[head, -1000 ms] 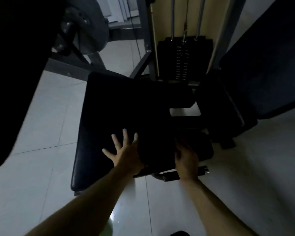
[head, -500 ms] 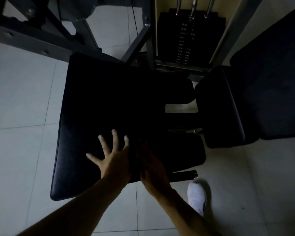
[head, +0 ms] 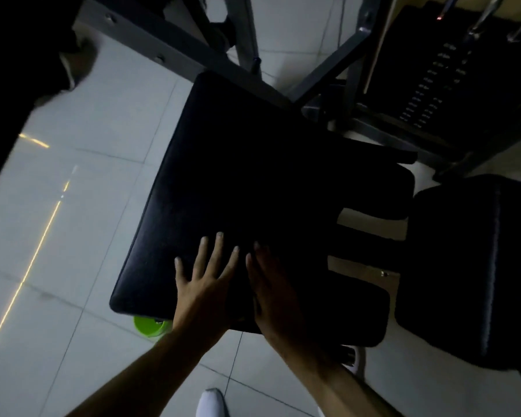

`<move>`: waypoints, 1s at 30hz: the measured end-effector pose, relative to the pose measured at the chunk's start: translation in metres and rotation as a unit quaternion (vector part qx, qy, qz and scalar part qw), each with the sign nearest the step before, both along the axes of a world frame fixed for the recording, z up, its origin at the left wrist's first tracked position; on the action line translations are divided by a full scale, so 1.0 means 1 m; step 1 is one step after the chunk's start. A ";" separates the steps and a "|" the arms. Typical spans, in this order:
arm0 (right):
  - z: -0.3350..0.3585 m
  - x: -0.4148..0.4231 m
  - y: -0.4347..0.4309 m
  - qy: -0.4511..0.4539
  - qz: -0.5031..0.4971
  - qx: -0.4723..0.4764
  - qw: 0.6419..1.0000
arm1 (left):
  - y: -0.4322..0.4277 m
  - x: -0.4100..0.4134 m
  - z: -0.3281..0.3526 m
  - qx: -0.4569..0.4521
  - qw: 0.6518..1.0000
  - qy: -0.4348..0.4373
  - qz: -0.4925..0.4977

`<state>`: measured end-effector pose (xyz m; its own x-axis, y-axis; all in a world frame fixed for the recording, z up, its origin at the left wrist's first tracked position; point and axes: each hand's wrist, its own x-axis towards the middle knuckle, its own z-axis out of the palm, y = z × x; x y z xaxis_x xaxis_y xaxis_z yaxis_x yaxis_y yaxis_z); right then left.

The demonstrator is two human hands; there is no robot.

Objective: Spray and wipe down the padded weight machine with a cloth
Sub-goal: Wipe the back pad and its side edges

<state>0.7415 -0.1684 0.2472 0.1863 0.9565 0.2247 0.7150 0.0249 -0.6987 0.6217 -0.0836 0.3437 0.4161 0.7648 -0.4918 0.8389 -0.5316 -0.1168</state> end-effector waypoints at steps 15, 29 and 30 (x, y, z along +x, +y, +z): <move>0.025 -0.009 0.102 -0.011 0.055 -0.016 0.998 | 0.042 -0.047 0.021 0.074 0.928 -0.099 0.353; 0.062 -0.069 0.170 -0.001 0.227 0.006 0.974 | 0.025 -0.067 0.040 0.105 0.885 -0.267 0.366; 0.065 -0.071 0.150 0.029 0.261 0.001 0.965 | 0.017 -0.068 0.047 0.128 0.853 -0.310 0.399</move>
